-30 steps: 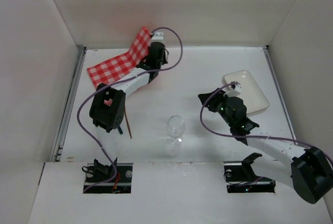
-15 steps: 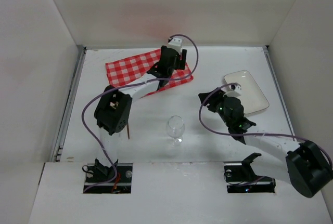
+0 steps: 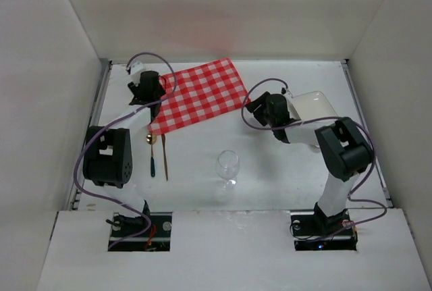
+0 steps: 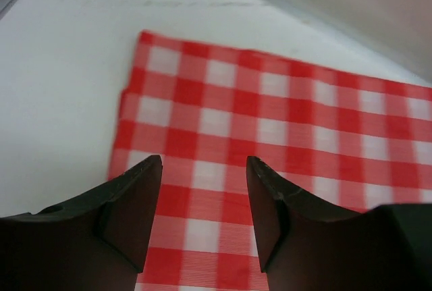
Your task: Set the dinner table for one person
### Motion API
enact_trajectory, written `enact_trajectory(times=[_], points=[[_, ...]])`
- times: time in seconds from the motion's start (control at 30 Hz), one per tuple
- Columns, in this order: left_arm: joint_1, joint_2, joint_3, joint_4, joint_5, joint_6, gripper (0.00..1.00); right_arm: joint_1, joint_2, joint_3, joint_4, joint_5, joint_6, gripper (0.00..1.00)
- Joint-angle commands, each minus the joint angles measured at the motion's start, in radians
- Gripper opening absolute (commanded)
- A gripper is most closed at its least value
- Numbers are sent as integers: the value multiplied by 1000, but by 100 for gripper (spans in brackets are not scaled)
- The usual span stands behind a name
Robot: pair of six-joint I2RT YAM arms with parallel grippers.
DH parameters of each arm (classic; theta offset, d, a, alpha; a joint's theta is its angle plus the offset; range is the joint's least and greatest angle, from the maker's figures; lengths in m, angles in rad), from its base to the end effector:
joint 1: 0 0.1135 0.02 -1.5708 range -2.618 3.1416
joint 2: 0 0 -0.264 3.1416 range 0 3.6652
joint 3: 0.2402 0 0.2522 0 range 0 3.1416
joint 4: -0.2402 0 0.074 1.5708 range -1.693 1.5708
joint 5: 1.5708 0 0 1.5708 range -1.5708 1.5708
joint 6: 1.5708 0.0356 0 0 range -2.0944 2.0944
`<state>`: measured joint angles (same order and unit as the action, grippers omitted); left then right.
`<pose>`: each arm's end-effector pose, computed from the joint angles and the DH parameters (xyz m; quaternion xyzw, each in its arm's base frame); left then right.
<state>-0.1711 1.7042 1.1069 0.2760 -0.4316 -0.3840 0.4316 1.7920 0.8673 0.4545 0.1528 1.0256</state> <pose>0.3891 -0.0521 0.2534 -0.2087 0.7745 0.0105 0.5971 0.3389 0.1501 0.1621 0.2869 0.8010 0.2986 0.4324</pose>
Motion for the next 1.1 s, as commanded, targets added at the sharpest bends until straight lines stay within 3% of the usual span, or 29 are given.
enact_trajectory(times=[0.0, 0.2, 0.43, 0.7, 0.8, 0.93, 1.07], points=[[84, -14, -65, -49, -7, -168, 49, -11, 65, 122, -86, -1, 93, 61], [160, 70, -76, -89, 66, -271, 45, -15, 142, 242, -253, 1, 152, 55], [184, 164, -42, -81, 77, -282, 38, -18, 230, 355, -372, -2, 182, 45], [184, 255, 63, -89, 76, -280, 32, -21, 305, 481, -433, 8, 228, 48], [175, 284, 108, -95, 77, -279, 31, -27, 326, 521, -462, -1, 251, 38], [147, 325, 181, -110, 77, -265, 31, -41, 328, 524, -449, -18, 268, 10], [123, 363, 264, -123, 88, -247, 31, -66, 253, 396, -289, 1, 278, 4]])
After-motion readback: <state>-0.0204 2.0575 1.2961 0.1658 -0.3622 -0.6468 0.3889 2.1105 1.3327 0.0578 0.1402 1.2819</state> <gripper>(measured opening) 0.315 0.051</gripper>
